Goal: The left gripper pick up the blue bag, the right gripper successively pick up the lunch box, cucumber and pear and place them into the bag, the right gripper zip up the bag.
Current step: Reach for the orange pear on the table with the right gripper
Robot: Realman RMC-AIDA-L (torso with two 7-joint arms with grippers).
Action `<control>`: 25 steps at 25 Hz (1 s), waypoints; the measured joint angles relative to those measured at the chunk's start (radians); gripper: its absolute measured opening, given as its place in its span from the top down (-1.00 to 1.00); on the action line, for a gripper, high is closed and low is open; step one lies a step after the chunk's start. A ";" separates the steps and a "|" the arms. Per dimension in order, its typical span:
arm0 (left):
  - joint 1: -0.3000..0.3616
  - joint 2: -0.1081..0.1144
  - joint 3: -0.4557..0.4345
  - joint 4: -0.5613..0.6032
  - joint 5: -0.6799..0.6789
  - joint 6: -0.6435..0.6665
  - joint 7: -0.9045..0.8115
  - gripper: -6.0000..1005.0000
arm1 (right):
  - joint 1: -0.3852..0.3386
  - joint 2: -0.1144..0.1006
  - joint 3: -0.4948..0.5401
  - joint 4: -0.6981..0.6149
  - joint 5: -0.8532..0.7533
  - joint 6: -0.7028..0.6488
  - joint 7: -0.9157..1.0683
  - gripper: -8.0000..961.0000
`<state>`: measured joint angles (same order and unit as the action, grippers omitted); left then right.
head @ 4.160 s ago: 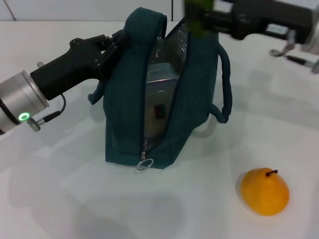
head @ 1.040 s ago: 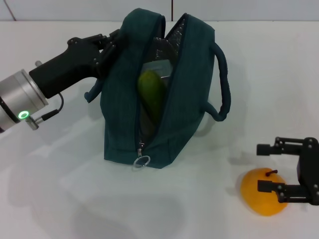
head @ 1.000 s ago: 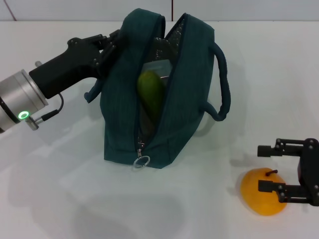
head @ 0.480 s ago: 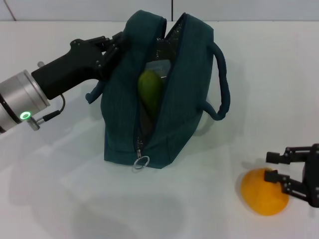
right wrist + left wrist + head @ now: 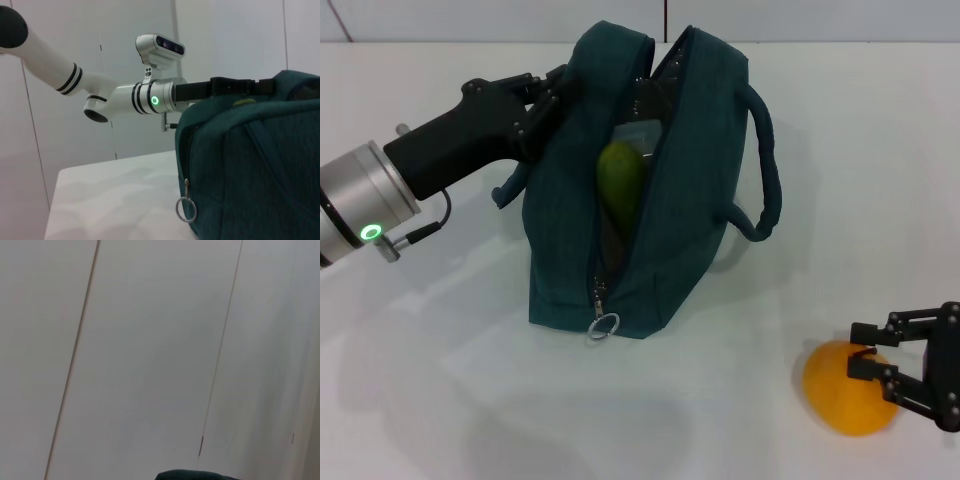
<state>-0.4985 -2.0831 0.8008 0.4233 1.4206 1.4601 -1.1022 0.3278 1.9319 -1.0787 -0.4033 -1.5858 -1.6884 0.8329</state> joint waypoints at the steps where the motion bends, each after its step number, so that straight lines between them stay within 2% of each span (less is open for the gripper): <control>1: 0.000 0.000 0.000 0.000 0.000 0.000 0.000 0.85 | -0.001 0.000 0.001 0.000 0.001 -0.003 -0.003 0.34; 10: 0.000 0.000 0.000 0.000 0.000 0.000 0.011 0.85 | -0.001 0.000 0.005 -0.004 0.003 -0.005 -0.012 0.42; 18: 0.000 0.000 0.000 0.000 0.000 0.001 0.012 0.85 | -0.006 0.003 0.060 0.001 0.004 -0.005 -0.012 0.48; 25: 0.000 0.000 0.000 0.000 0.000 0.001 0.012 0.85 | -0.009 0.004 0.056 0.001 -0.003 -0.008 -0.012 0.67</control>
<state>-0.4985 -2.0831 0.8007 0.4234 1.4203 1.4612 -1.0907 0.3192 1.9358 -1.0223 -0.4018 -1.5893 -1.6967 0.8208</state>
